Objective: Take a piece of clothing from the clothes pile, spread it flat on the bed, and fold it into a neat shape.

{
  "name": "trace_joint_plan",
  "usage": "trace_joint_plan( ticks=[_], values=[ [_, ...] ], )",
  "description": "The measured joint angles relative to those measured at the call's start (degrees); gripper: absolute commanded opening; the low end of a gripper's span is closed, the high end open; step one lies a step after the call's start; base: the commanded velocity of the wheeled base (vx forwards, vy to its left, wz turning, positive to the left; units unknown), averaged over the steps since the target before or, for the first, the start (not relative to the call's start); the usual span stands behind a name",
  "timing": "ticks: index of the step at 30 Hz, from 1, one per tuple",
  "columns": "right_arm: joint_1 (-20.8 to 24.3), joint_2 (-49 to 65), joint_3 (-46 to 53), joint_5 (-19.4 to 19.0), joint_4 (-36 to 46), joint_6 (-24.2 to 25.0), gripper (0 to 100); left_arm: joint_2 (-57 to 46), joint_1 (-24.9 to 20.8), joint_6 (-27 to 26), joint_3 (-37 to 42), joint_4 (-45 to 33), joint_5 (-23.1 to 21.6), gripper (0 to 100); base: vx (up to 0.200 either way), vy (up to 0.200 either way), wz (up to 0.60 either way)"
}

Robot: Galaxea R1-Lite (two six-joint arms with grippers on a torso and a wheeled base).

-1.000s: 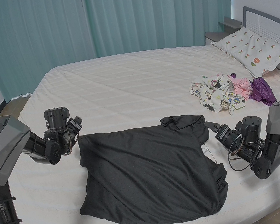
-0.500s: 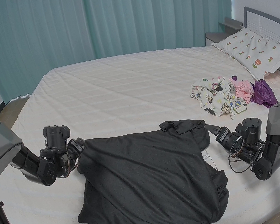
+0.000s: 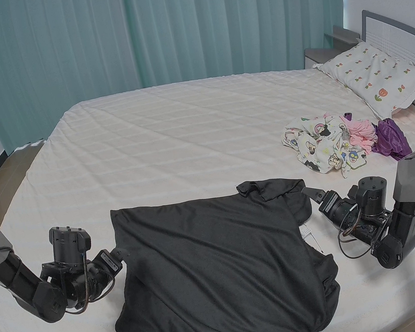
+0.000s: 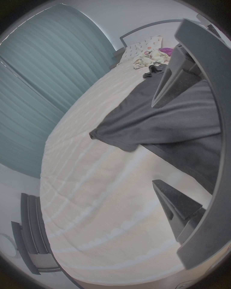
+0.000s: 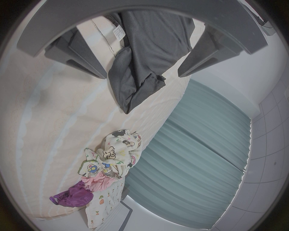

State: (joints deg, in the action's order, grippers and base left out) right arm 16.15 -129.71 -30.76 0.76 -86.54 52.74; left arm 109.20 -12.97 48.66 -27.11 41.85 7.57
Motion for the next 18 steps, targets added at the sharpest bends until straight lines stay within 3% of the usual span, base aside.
trace_joint_plan(
  ticks=[5, 16, 18],
  values=[
    [0.2, 0.0, 0.4, 0.0, 0.2, 0.0, 100, -2.1, -0.1, 0.4, 4.4, 0.9, -3.4, 100, -0.160, 0.000, 0.00],
    [0.9, 0.1, 1.2, 0.0, 0.8, -0.5, 100, -3.3, -0.4, 0.9, 7.9, 1.4, -3.8, 100, -0.200, 0.000, 0.00],
    [1.0, 0.0, 1.3, 0.0, 0.8, -0.5, 100, -3.3, -0.6, 0.9, 8.3, 1.4, -4.1, 100, 0.000, 0.000, 0.00]
  ],
)
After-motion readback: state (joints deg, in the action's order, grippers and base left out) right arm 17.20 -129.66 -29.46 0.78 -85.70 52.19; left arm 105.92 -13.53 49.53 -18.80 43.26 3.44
